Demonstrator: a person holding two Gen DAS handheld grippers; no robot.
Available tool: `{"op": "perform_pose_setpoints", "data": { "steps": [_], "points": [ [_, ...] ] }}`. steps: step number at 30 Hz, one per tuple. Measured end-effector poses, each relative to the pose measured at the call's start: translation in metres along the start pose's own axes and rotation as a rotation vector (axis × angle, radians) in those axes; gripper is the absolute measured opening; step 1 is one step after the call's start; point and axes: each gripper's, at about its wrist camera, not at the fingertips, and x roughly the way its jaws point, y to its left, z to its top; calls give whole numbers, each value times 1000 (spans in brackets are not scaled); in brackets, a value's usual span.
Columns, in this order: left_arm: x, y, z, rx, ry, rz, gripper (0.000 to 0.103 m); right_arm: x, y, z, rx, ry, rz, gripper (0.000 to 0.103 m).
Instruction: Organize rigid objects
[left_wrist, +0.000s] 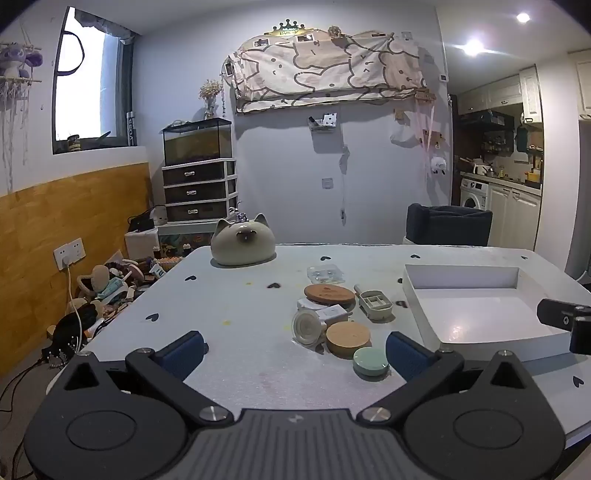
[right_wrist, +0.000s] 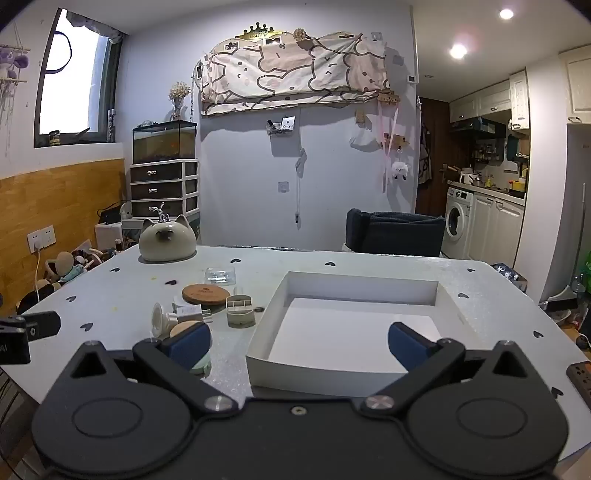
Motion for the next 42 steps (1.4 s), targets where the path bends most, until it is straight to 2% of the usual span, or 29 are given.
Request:
{"op": "perform_pose_setpoints", "data": {
  "steps": [42],
  "points": [
    [0, 0, 0, -10, 8, -4, 103, 0, 1, 0, -8, 4, -6, 103]
  ]
}}
